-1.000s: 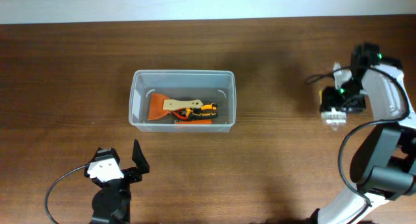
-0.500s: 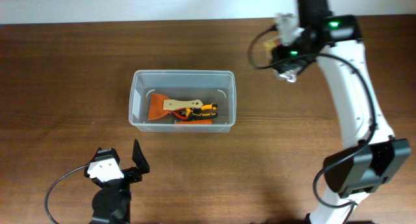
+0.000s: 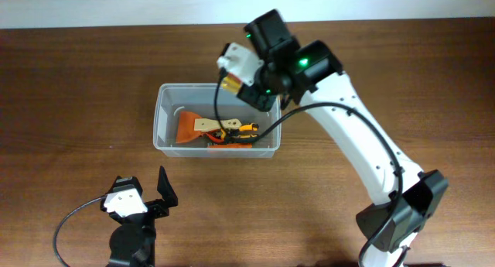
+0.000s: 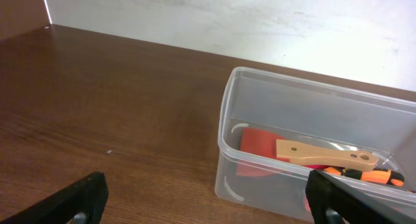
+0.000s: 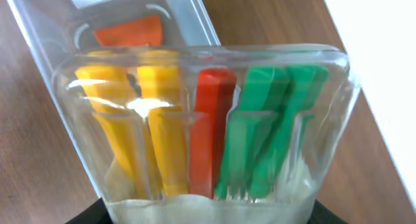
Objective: Pack container
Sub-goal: 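Lift the marker pack and carry it over the container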
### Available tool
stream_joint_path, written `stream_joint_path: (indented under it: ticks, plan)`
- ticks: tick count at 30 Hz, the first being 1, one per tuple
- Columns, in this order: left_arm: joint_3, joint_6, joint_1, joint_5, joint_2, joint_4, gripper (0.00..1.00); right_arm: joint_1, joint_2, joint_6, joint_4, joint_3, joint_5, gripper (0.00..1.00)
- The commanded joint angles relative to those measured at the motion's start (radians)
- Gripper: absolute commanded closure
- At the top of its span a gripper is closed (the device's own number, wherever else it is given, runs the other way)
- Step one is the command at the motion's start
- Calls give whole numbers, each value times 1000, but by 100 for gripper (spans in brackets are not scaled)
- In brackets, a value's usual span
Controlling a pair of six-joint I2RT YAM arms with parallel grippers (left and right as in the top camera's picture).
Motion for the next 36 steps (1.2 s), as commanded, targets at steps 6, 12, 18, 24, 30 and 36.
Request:
stream_joint_path:
  ticks: [6,12,18,24,30,36]
  plan:
    - [-3,9,-4,-3,-3,-2,1,34,90,-43,34,24,-10,55]
    - [-3,9,-4,-3,-3,-2,1,34,217,-42,36,24,-39,55]
    - [-3,9,-4,-3,-3,-2,1,34,293,-42,50,24,-108,55]
    - [-3,9,-4,-3,-3,-2,1,34,336,-42,44,24,-108,56]
    - [-3,9,-4,-3,-3,-2,1,35,355,-42,44,24,-116,56]
    - [-3,9,-4,-3,-3,-2,1,35,359,-29,42,24,-134,18]
